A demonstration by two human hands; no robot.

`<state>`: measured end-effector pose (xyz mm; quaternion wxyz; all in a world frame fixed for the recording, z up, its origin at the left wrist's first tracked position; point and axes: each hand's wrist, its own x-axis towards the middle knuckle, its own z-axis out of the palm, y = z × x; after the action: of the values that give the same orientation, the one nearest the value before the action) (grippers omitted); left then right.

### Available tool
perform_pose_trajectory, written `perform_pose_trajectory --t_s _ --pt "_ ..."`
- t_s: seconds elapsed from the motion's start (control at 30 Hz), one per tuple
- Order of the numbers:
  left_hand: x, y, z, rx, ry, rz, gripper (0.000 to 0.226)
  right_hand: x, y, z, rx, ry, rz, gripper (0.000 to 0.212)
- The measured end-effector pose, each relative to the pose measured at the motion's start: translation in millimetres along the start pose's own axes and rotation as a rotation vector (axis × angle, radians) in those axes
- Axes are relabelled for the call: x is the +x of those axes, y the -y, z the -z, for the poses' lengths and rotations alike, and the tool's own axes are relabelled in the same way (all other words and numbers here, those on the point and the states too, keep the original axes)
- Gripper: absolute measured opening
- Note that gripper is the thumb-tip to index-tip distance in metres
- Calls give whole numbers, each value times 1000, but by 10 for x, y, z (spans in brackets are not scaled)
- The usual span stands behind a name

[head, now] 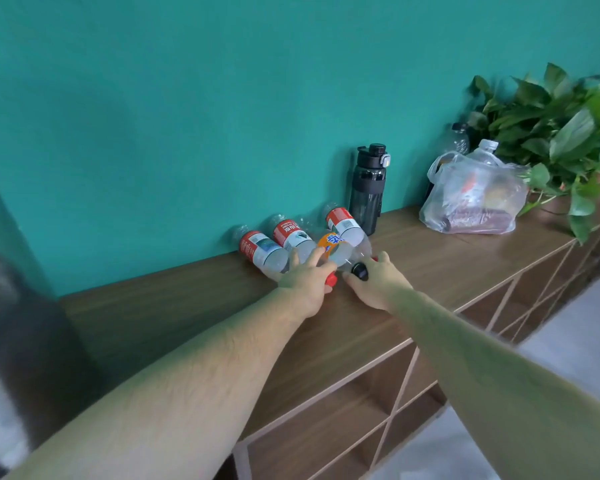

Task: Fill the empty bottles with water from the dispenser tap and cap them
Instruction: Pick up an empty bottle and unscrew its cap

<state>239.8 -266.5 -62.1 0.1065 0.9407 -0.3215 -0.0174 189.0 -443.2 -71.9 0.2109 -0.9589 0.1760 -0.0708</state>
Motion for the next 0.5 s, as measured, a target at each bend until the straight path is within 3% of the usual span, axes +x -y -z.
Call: perform_pose_trajectory --t_s 0.5 --pt "-1545 838 317 60 -99 99 30 -1029 1139 -432 -71 12 72 50"
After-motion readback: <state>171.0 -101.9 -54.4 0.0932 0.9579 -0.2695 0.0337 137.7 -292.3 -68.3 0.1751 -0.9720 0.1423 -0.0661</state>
